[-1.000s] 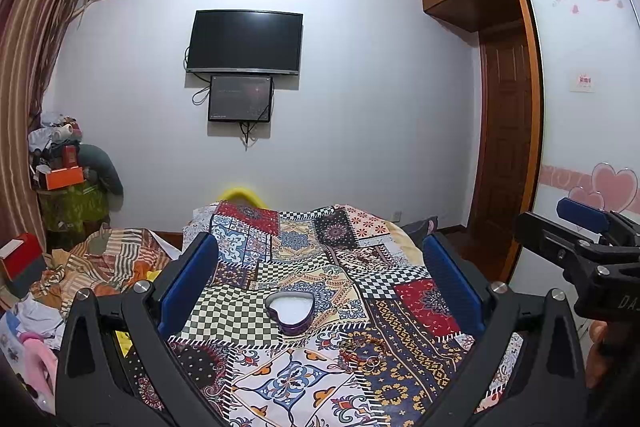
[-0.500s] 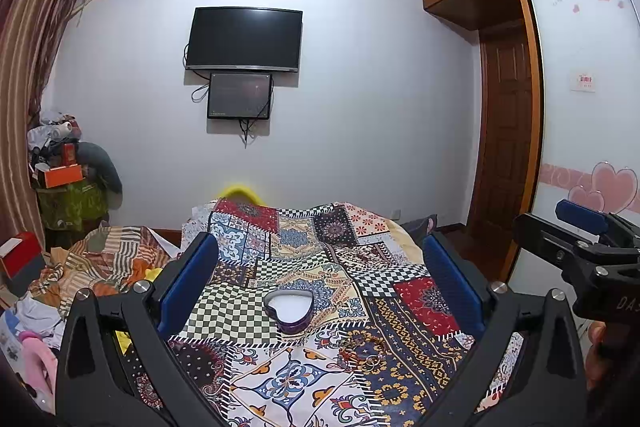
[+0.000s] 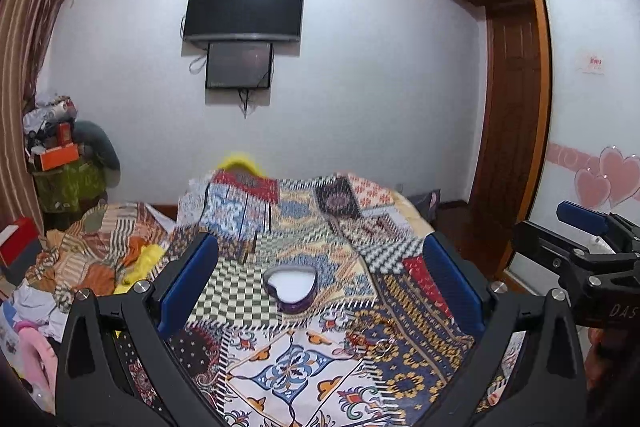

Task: Organize jewelry
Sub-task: 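Lower the left tool toward the jewelry pile on the quilt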

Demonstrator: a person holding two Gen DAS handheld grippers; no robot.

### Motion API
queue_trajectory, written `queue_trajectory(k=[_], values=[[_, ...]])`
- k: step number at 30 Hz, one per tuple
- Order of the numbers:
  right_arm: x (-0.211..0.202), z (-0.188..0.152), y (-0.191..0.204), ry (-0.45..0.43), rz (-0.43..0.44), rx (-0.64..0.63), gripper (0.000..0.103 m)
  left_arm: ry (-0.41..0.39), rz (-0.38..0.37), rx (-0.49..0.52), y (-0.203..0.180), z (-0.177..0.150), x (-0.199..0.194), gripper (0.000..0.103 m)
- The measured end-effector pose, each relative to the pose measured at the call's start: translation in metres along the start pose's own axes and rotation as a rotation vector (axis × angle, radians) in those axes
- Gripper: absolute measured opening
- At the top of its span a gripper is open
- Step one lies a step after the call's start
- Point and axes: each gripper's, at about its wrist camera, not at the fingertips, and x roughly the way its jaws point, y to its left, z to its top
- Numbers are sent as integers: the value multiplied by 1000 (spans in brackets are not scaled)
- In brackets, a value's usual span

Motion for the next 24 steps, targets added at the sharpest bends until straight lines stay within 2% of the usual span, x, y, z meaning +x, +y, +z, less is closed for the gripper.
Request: queue_trajectory(k=[5, 11, 13, 15, 19, 24], values=[[27, -15, -8, 94, -8, 1, 103, 97, 15, 3, 6, -21, 33, 103], [63, -39, -19, 231, -31, -10, 103, 254, 15, -12, 21, -56, 78, 103], [76, -50, -25, 283, -34, -10, 103, 300, 6, -24, 26, -68, 91, 99], [85, -59, -28, 324, -28, -8, 103, 349, -5, -41, 30, -77, 102, 90], [104, -75, -38, 407, -5, 9, 102, 447, -36, -78, 36, -96, 127, 84], [123, -86, -43, 465, 27, 18, 93, 519, -73, -81, 34, -110, 149, 75]])
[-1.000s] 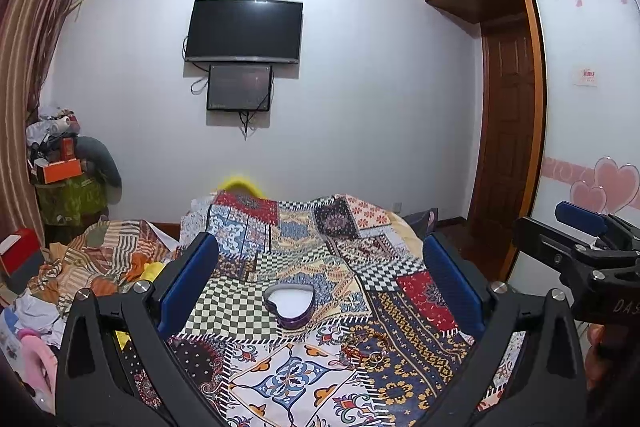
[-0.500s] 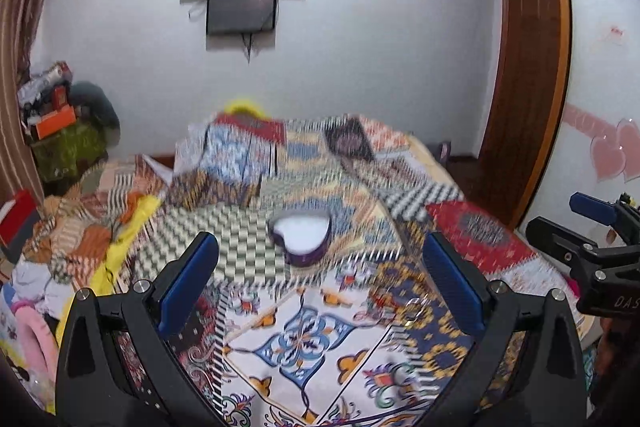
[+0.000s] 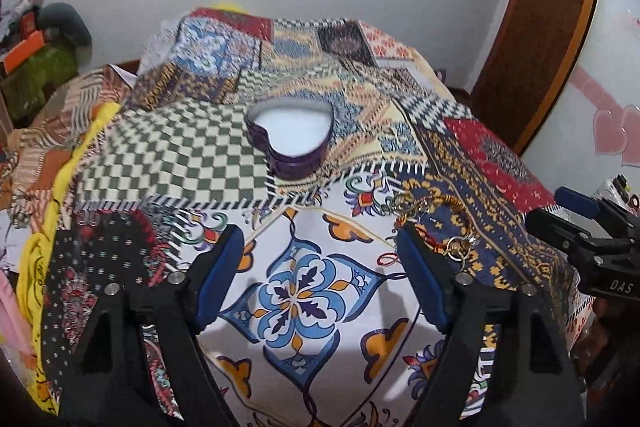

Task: Organize jewelry
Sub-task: 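Lower the left tool toward the jewelry pile on the quilt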

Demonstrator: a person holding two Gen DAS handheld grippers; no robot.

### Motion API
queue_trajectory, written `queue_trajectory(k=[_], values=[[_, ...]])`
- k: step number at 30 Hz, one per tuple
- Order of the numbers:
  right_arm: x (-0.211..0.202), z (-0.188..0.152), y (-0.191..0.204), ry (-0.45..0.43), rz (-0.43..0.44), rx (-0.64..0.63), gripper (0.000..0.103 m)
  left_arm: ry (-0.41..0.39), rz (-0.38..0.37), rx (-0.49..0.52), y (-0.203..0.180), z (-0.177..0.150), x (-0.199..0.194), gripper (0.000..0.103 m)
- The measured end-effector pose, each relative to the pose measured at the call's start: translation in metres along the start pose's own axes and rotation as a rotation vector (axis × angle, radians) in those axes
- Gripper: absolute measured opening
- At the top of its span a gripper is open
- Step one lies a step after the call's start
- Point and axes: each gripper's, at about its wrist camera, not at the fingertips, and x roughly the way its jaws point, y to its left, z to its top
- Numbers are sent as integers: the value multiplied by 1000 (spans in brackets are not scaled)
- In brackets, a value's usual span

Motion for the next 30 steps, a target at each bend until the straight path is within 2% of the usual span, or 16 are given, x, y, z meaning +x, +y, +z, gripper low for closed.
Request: queue_trajectory(k=[2, 8, 15, 17, 21, 24, 30], values=[[6, 0, -1, 19, 20, -2, 86, 16, -19, 6, -1, 2, 7, 74], [30, 9, 5, 74, 85, -40, 63, 40, -96, 56, -16, 13, 19, 60], [49, 20, 9, 121, 138, -83, 48, 76, -154, 132, -35, 25, 42, 38], [56, 21, 10, 146, 161, -90, 38, 83, -164, 146, -39, 26, 48, 37], [66, 22, 12, 184, 192, -110, 33, 96, -171, 165, -43, 29, 58, 36], [69, 22, 13, 201, 210, -128, 25, 108, -181, 165, -43, 32, 66, 35], [72, 25, 15, 211, 226, -147, 23, 134, -212, 163, -45, 35, 75, 28]])
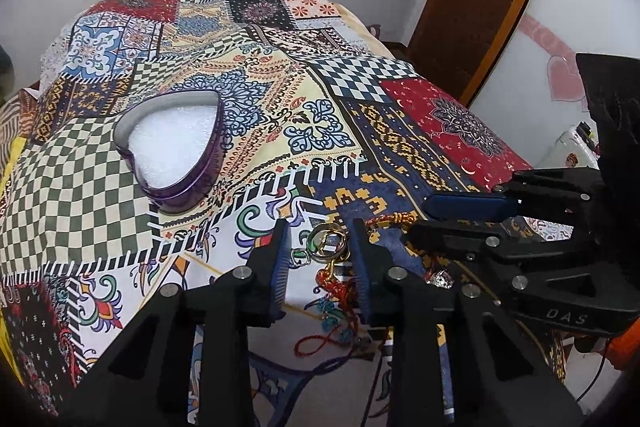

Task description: Organize jewelry

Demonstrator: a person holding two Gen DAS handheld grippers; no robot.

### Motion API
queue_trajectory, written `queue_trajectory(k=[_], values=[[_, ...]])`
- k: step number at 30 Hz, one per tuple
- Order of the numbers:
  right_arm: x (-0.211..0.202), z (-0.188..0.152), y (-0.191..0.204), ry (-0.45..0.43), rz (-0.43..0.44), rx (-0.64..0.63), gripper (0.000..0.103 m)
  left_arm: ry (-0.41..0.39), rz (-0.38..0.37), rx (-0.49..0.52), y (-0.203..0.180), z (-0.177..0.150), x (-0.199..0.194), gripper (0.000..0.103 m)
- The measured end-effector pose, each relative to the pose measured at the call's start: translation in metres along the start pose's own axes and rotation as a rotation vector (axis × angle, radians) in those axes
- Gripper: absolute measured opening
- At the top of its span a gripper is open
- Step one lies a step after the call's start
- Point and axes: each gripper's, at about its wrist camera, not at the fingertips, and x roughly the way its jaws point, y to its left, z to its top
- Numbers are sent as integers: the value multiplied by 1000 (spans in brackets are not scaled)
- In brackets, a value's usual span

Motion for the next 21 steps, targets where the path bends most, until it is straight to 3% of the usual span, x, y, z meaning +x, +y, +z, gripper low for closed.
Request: queue_trajectory(k=[10, 21], values=[[9, 2, 3, 8, 0, -32, 15, 9, -9, 18, -4, -1, 5, 21], [7, 6, 4, -3, -17, -28, 7, -60, 23, 5, -1, 3, -17, 21]])
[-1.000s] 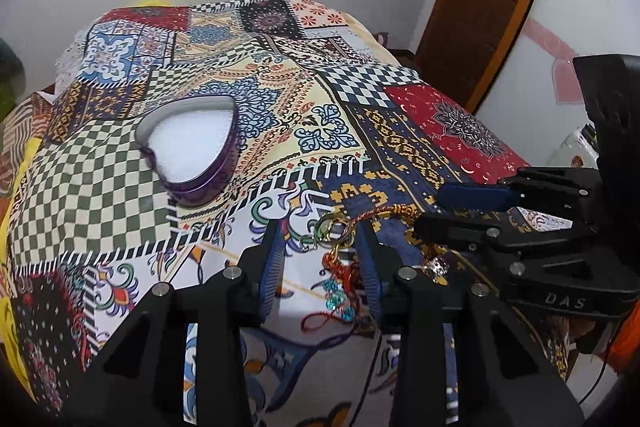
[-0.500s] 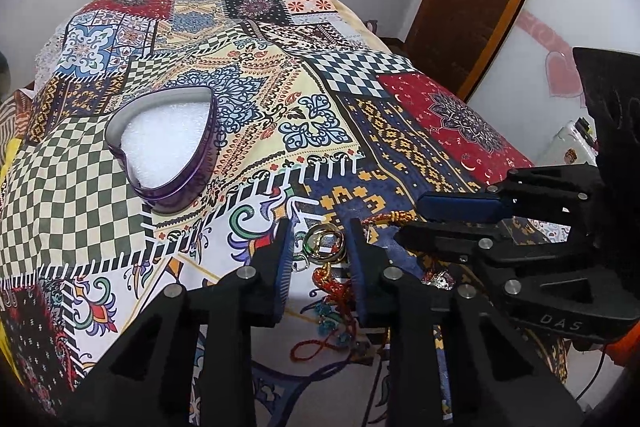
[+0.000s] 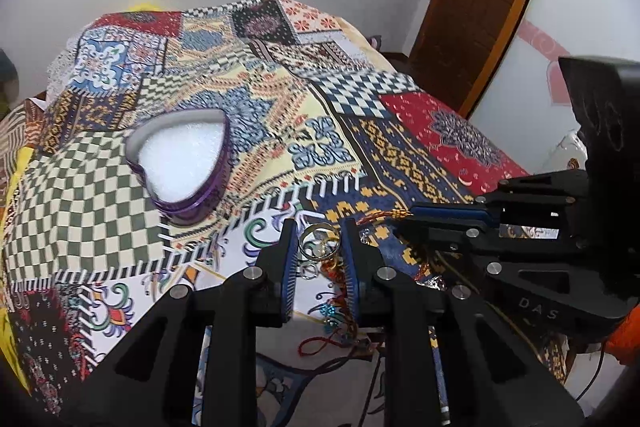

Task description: Organize jewelry

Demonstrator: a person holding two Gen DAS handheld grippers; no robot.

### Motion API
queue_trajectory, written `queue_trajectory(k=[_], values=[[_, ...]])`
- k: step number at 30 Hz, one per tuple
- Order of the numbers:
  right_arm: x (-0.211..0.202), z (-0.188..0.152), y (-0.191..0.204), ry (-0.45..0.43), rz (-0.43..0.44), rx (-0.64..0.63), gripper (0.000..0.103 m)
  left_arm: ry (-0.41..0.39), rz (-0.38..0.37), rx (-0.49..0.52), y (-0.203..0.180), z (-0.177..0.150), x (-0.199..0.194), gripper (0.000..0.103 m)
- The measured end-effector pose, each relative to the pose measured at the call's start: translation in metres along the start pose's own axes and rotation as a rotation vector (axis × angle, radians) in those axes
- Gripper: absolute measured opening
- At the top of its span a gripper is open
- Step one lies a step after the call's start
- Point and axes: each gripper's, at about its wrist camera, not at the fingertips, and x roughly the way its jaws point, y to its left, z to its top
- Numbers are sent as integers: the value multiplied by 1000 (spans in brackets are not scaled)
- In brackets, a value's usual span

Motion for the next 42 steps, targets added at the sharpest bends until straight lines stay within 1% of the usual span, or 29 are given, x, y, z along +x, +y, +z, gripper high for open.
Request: queue_trajectory(k=[6, 13, 24, 35, 42], values=[[-14, 4, 3, -30, -11, 3, 6, -46, 24, -27, 8, 4, -24, 21], [-33, 11, 12, -77, -23, -11, 6, -81, 60, -58, 20, 3, -47, 21], [-60, 27, 26, -146, -51, -39, 6, -132, 104, -79, 34, 0, -74, 21], [-68, 51, 38, -212, -68, -54, 5, -161, 149, -93, 54, 8, -84, 21], [-58, 68, 40, -227, -65, -67, 5, -164, 175, -109, 70, 14, -79, 21]])
